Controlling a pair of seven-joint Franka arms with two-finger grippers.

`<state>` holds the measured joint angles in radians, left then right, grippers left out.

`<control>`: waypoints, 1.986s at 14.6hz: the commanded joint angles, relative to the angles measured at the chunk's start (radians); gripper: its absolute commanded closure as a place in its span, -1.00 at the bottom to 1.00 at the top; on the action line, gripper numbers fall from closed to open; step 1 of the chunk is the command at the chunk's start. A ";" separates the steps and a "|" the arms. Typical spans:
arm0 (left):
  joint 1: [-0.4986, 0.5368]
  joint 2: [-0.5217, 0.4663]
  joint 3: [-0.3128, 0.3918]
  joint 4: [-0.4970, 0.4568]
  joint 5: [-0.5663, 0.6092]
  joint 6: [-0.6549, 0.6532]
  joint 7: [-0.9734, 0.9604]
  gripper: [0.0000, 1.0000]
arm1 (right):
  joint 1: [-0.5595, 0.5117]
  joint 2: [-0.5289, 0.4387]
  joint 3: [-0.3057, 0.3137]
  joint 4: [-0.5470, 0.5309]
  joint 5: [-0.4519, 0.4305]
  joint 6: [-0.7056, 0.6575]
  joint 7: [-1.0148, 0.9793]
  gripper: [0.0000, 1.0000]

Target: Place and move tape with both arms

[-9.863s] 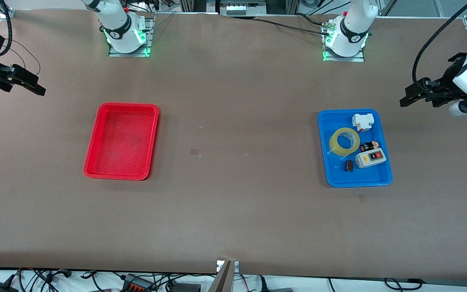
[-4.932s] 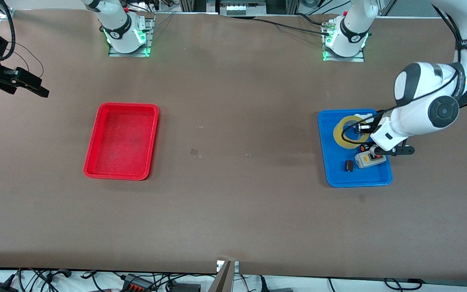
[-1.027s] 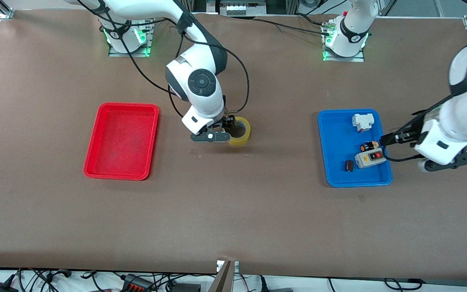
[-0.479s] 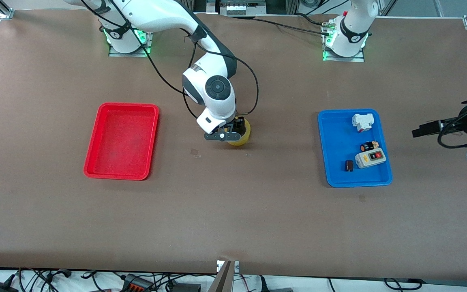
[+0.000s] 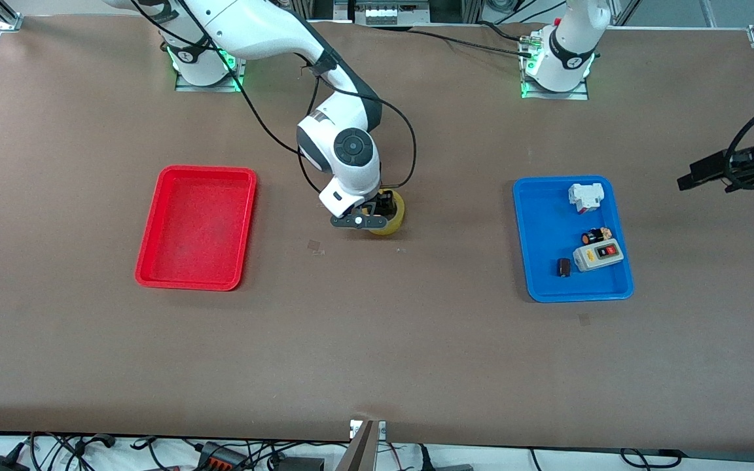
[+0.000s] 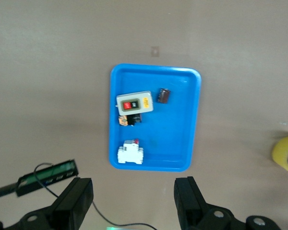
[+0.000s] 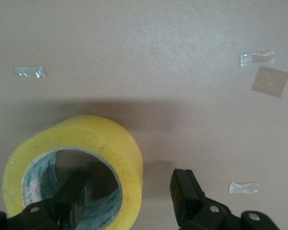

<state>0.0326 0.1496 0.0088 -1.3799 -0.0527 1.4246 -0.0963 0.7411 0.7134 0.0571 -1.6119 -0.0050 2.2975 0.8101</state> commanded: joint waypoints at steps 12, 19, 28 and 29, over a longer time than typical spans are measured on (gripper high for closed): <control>-0.022 -0.128 -0.030 -0.208 0.004 0.108 0.023 -1.00 | 0.000 -0.073 -0.011 -0.005 -0.040 -0.021 0.018 0.89; -0.011 -0.131 -0.024 -0.159 -0.056 0.108 0.012 -1.00 | -0.184 -0.360 -0.020 -0.198 -0.041 -0.122 -0.093 0.92; -0.013 -0.116 -0.030 -0.128 -0.050 0.103 0.021 -1.00 | -0.549 -0.548 -0.020 -0.600 -0.035 0.022 -0.551 0.92; -0.014 -0.119 -0.032 -0.128 -0.050 0.093 0.021 -1.00 | -0.566 -0.548 -0.020 -0.621 -0.035 0.022 -0.571 0.93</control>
<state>0.0166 0.0324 -0.0196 -1.5302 -0.0918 1.5392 -0.0943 0.2131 0.2129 0.0189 -2.1556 -0.0405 2.2917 0.2903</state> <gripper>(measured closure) 0.000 0.762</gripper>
